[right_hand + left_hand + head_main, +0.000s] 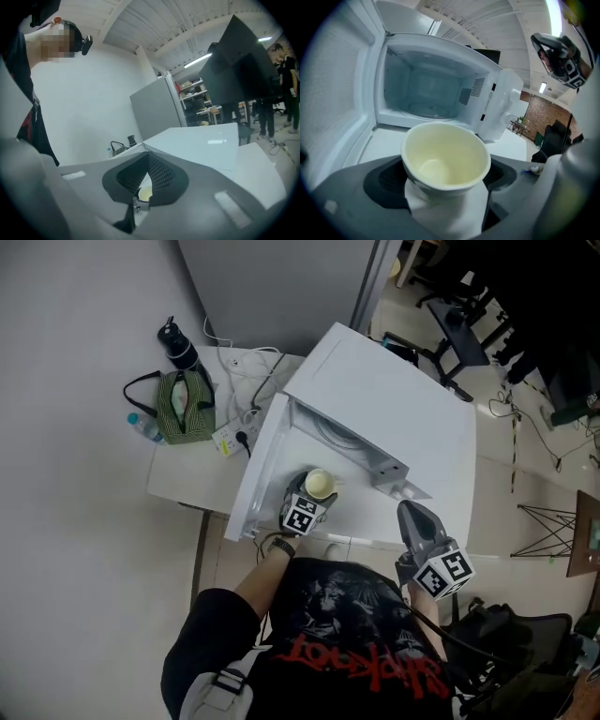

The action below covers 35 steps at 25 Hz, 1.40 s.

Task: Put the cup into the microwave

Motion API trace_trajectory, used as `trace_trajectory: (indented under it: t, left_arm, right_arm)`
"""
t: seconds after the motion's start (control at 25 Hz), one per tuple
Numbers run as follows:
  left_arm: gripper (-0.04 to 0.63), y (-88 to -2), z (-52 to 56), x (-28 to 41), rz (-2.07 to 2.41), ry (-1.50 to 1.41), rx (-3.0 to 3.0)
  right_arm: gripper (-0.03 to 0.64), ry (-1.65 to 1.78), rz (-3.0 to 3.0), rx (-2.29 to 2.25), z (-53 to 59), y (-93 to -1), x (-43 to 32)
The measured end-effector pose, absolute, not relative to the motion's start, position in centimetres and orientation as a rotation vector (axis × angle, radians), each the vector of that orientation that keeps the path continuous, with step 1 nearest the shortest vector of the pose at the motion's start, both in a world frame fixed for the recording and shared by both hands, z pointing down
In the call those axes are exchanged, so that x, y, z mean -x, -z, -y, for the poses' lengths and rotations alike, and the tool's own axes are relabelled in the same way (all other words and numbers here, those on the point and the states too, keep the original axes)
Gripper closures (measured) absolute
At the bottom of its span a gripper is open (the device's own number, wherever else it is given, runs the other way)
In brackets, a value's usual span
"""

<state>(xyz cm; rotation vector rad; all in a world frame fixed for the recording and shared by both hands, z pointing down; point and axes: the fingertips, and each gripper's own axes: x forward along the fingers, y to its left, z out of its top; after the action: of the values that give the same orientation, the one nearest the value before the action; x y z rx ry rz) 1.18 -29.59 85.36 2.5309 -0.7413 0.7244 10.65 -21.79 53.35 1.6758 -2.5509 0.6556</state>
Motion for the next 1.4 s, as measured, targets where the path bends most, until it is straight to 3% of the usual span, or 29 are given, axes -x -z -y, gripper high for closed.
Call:
trace_trajectory:
  t: [0.36, 0.76, 1.08, 1.4]
  left_arm:
    - [0.149, -84.5, 28.4, -1.3, 0.728, -0.703, -2.479]
    - [0.15, -82.1, 27.6, -1.2, 0.696, -0.607, -2.483]
    - [0.152, -75.5, 33.2, -3.1, 0.786, -0.483, -2.565]
    - [0.152, -76.5, 40.4, -7.9, 0.757, -0.633, -2.646]
  right_arm:
    - [0.617, -0.74, 2.397, -1.906, 19.3, -54.8, -15.6]
    - [0.617, -0.768, 2.458, -1.864, 21.8, -55.1, -14.9]
    - [0.617, -0.752, 2.476, -1.876, 23.4, -54.3, -15.3]
    - [0.617, -0.721, 2.381, -2.047, 21.7, -53.6, -17.7]
